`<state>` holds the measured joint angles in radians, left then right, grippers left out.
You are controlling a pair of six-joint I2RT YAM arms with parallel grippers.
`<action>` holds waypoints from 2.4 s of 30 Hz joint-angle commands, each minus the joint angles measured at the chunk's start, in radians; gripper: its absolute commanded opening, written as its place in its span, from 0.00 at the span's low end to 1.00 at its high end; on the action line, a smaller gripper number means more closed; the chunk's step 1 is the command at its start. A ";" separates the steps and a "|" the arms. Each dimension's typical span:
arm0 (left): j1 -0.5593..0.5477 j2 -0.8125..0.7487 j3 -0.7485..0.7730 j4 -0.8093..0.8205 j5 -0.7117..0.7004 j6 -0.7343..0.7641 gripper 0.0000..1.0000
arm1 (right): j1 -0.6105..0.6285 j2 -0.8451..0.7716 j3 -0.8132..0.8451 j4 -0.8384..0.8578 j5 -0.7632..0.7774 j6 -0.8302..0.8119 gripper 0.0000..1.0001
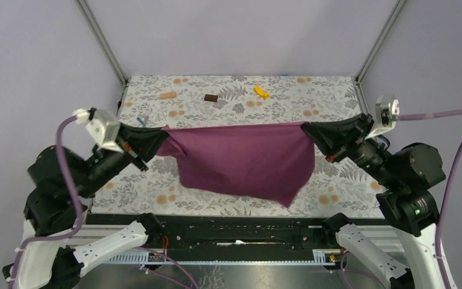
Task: Fold the napkin into a case and place the utensils inside
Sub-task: Flatten out the crumpled napkin at the center of the board, then flatten the napkin at the center of the board.
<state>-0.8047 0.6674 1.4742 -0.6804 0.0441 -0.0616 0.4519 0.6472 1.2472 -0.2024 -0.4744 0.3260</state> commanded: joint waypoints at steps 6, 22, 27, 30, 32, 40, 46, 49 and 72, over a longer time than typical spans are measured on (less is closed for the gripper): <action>0.034 0.359 -0.012 0.012 -0.557 0.053 0.00 | -0.014 0.398 0.122 -0.206 0.868 -0.026 0.00; 0.450 1.463 0.449 -0.019 -0.493 0.052 0.63 | -0.154 1.428 0.609 -0.412 0.728 -0.191 0.76; 0.445 1.177 0.205 0.152 -0.368 0.012 0.82 | -0.165 1.315 0.444 -0.372 0.492 -0.104 0.82; 0.443 1.050 0.027 0.210 -0.283 -0.072 0.84 | -0.214 1.274 0.329 -0.287 0.395 0.003 0.82; 0.446 0.975 -0.098 0.288 -0.196 -0.147 0.85 | -0.248 1.282 0.291 -0.220 0.309 0.055 0.77; 0.452 0.913 -0.393 0.595 0.009 -0.390 0.87 | -0.257 1.432 0.341 -0.127 0.209 0.099 0.59; 0.479 0.987 -0.374 0.709 -0.013 -0.420 0.85 | -0.285 1.504 0.354 -0.090 0.255 0.092 0.54; 0.503 1.016 -0.363 0.749 -0.018 -0.433 0.85 | -0.306 1.525 0.353 -0.091 0.288 0.092 0.54; 0.631 1.430 -0.130 0.900 0.033 -0.662 0.87 | -0.417 1.863 0.799 -0.265 0.223 0.055 0.57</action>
<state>-0.1867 2.0567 1.2816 0.1501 0.0483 -0.6682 0.0414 2.4294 1.9839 -0.3866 -0.2993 0.4335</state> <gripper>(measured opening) 0.866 0.563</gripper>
